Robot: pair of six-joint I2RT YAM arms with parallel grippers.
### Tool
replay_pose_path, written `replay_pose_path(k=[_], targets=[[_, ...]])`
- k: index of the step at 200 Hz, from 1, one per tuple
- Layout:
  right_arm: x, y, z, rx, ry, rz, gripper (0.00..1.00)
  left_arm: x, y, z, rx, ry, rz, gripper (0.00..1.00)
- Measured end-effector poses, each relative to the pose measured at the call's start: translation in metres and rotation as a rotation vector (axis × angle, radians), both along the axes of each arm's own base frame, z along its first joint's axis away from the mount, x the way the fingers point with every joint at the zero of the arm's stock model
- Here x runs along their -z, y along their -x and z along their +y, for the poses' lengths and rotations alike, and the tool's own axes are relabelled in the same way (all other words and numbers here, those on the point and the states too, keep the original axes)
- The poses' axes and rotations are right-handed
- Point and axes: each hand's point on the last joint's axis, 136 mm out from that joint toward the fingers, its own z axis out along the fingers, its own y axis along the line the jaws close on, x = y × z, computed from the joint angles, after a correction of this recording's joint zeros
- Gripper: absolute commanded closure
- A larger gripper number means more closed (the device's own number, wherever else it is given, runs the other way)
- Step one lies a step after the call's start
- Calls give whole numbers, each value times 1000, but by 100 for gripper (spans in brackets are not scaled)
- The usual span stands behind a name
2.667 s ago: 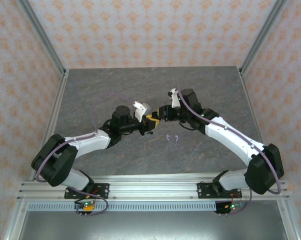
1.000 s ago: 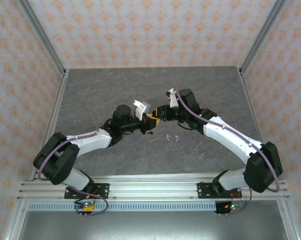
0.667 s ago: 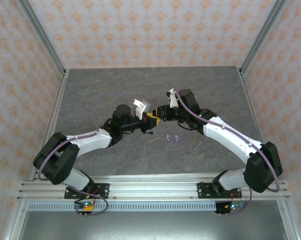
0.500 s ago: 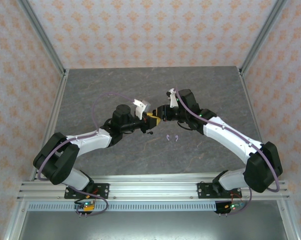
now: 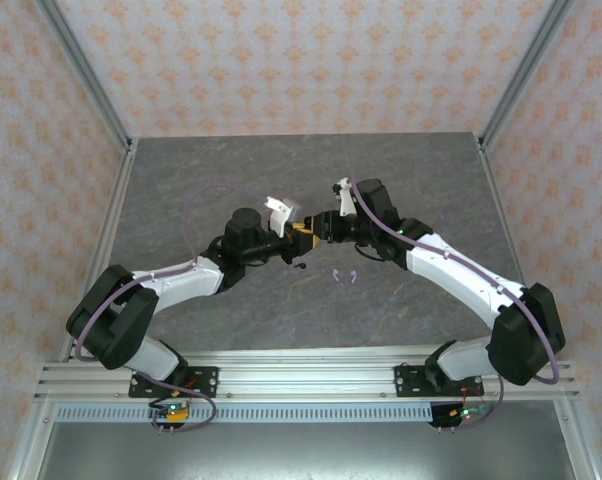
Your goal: Insert the wireless bluetooth earbuds into the charging case
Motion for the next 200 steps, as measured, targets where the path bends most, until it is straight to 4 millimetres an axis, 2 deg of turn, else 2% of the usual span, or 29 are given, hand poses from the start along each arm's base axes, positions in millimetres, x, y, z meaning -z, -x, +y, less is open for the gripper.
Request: replay_pose_path(k=[81,200], targets=[[0,4,1,-6,9,-2,60,1,0,0,8,-18,-20,88],[-2,13,-4,-15,27,7,60,1,4,-4,40,-54,-84,88]])
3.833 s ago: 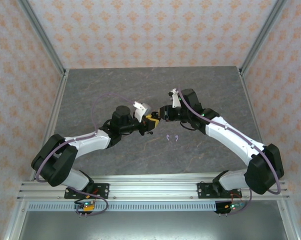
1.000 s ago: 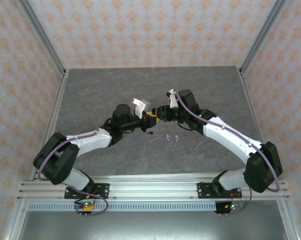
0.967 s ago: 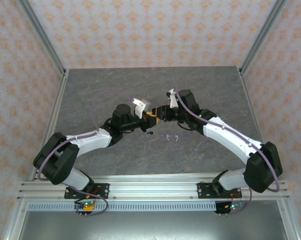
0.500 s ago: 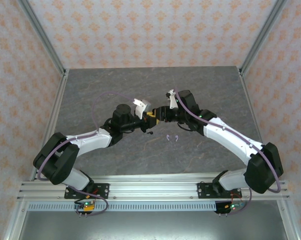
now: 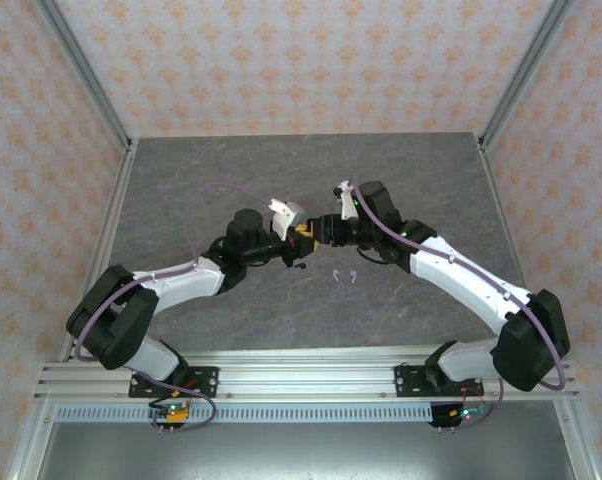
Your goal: Insert the wireless bluetooth earbuds into the charging case
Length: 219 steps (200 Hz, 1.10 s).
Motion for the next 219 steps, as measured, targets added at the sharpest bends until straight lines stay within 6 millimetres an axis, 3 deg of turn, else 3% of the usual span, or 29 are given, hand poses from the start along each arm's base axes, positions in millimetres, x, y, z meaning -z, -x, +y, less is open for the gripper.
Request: replay_pose_path(k=[148,219], targets=[[-8,9,7,-57,-4,-17,65,-1,3,-2,17,-8,-15,90],[-2,-5,-25,109,113,-53,65,21,-5,12,-80,-90,38,90]])
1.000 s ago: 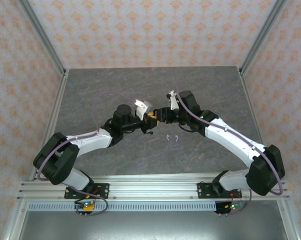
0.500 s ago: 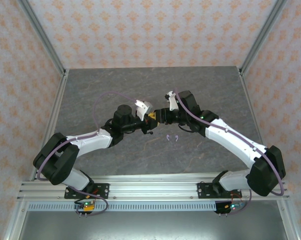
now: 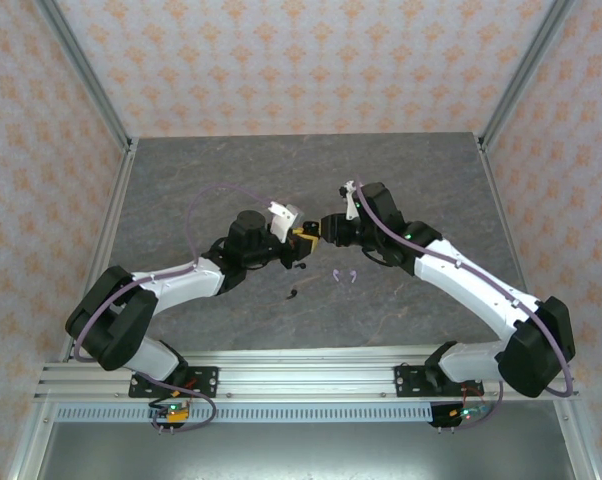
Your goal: Insert the wireless bluetooth earbuds into the charging case
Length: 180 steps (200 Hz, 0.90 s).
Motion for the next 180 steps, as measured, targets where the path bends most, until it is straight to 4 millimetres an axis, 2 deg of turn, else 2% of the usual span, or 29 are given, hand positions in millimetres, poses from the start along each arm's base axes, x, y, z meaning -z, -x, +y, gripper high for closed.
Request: replay_pose_path(k=[24,57,78,106,131,159,180], targets=[[15,3,-8,21,44,28,65,-3,2,13,-54,-25,-2,89],[41,15,-15,12,91,100,64,-26,10,35,-133,-37,-48,89],[59,20,-12,2,97,165,64,-41,18,52,-187,-44,-77,88],[94,27,-3,3,94,288,61,-56,27,72,-250,-60,-95,87],[121,42,13,-17,113,374,60,-60,35,86,-290,-77,-97,87],[138,58,39,-53,110,428,60,-56,45,100,-322,-106,-84,86],[148,67,58,-78,126,462,66,-57,51,108,-340,-117,-83,86]])
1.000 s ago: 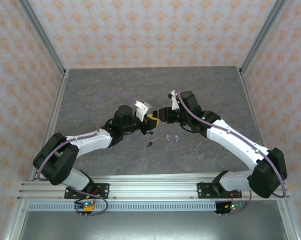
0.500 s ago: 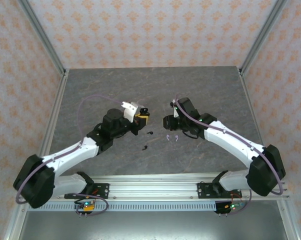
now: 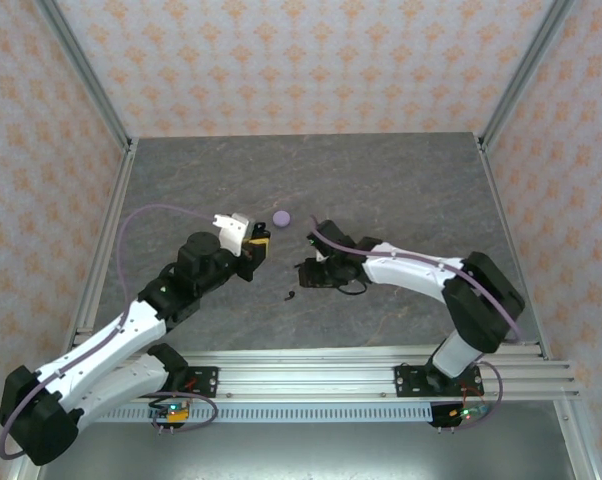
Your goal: Insert the wireless bluetooth earbuds into the charging case
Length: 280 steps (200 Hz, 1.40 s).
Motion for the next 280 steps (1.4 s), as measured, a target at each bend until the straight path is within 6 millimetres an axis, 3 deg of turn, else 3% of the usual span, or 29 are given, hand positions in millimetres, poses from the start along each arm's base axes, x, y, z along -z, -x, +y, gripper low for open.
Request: replay_pose_path(k=[36,63,118,158,280], targets=[[-2,7,36,-52,-13,7,70,-1,5,8,-24,-12,1,85],[0,14,49,-79,-9,28,70,4,6,12,-33,-30,20,85],[12,25,42,-65,41,89,64,9,7,14,-38,-53,29,85],[32,30,36,-47,94,139,58,8,7,16,-44,-58,23,85],[38,15,51,-23,113,141,66,7,7,16,-44,-58,19,85]])
